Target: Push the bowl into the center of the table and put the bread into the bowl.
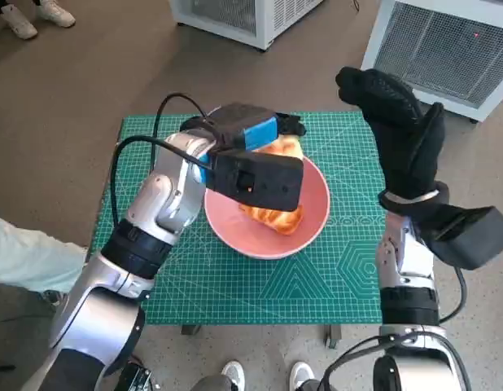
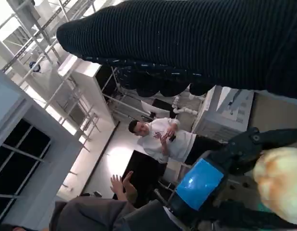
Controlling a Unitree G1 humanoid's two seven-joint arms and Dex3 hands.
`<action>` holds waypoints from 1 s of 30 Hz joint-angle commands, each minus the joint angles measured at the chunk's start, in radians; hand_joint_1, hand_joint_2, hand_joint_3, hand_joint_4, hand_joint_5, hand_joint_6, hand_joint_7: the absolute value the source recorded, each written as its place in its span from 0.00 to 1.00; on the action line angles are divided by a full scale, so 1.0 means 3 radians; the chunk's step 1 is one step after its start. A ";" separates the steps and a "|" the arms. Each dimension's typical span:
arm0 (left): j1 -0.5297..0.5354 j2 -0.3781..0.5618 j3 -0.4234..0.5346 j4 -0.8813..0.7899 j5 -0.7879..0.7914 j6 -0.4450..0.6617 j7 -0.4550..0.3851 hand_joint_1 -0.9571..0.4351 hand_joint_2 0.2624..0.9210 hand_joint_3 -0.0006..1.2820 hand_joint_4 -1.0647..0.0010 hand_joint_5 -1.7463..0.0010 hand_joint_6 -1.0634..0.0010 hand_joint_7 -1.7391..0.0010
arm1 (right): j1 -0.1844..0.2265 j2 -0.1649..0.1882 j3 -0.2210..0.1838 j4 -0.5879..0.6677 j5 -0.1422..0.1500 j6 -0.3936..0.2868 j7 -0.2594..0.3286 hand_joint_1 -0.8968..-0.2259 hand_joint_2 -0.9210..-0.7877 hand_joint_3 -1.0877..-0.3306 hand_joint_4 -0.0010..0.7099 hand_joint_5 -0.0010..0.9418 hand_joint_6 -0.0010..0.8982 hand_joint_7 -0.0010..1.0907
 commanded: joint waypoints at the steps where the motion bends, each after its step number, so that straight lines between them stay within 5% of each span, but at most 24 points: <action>1: 0.0027 -0.0013 0.0009 -0.0036 -0.0028 0.0009 -0.0024 0.45 0.75 0.01 0.93 1.00 0.74 1.00 | 0.0075 -0.0008 -0.0008 0.0012 0.0010 0.0044 -0.0018 0.26 0.00 0.49 0.34 0.01 0.10 0.42; 17: 0.0490 0.0270 0.1060 -0.0415 -0.1380 -0.0565 -0.0201 0.35 0.76 0.01 0.97 1.00 0.81 1.00 | -0.0026 -0.0031 -0.0019 0.0104 -0.0012 0.0034 -0.0056 0.27 0.00 0.49 0.34 0.00 0.10 0.40; 30: 0.0969 0.0015 0.1717 -0.0749 -0.2318 -0.1095 0.0004 0.28 0.96 0.05 0.89 0.98 0.78 0.99 | -0.0107 -0.0054 -0.0015 0.0098 -0.0075 0.0054 -0.0140 0.26 0.00 0.49 0.34 0.00 0.11 0.39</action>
